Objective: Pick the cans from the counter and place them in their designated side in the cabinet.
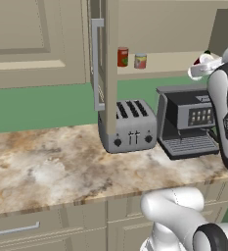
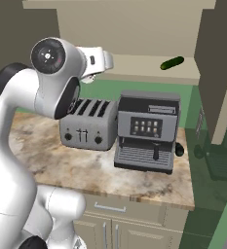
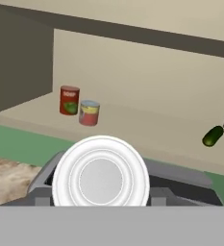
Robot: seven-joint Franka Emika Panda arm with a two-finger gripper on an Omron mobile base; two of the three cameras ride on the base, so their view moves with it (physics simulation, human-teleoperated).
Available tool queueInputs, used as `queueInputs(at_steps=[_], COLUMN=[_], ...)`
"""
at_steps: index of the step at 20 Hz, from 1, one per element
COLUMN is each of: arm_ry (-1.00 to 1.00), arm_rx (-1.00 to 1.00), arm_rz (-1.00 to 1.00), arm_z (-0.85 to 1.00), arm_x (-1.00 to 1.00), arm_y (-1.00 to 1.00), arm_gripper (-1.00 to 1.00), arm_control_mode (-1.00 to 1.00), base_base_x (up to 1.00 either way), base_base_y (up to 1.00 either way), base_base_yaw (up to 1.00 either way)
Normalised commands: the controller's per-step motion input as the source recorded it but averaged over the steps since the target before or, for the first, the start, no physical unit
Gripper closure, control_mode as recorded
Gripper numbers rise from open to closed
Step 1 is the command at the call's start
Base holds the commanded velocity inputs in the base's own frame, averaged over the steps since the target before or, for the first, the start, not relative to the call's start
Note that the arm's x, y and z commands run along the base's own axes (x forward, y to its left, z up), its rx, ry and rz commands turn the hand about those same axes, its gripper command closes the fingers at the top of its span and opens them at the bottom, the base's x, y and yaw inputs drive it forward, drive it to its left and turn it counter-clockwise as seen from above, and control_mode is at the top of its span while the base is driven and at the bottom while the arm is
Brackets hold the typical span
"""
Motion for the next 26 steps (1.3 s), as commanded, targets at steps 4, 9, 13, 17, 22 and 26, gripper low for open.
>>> queueInputs(at_steps=[4, 9, 13, 17, 22, 26], arm_ry=[0.0, 0.0, 0.0, 0.0, 0.0, 0.0], arm_rx=[0.0, 0.0, 0.0, 0.0, 0.0, 0.0], arm_rz=[0.02, 0.02, 0.02, 0.02, 0.02, 0.02], arm_z=[0.01, 0.0, 0.0, 0.0, 0.0, 0.0], arm_x=[0.13, 0.14, 0.12, 0.12, 0.1, 0.13], arm_y=[0.0, 0.01, 0.0, 0.02, 0.05, 0.08], arm_gripper=[1.0, 1.0, 1.0, 1.0, 1.0, 1.0], arm_control_mode=[-1.0, -1.0, -1.0, -1.0, -1.0, -1.0], base_base_x=[0.0, 0.0, 0.0, 0.0, 0.0, 0.0], base_base_y=[0.0, 0.0, 0.0, 0.0, 0.0, 0.0], base_base_yaw=[0.0, 0.0, 0.0, 0.0, 0.0, 0.0])
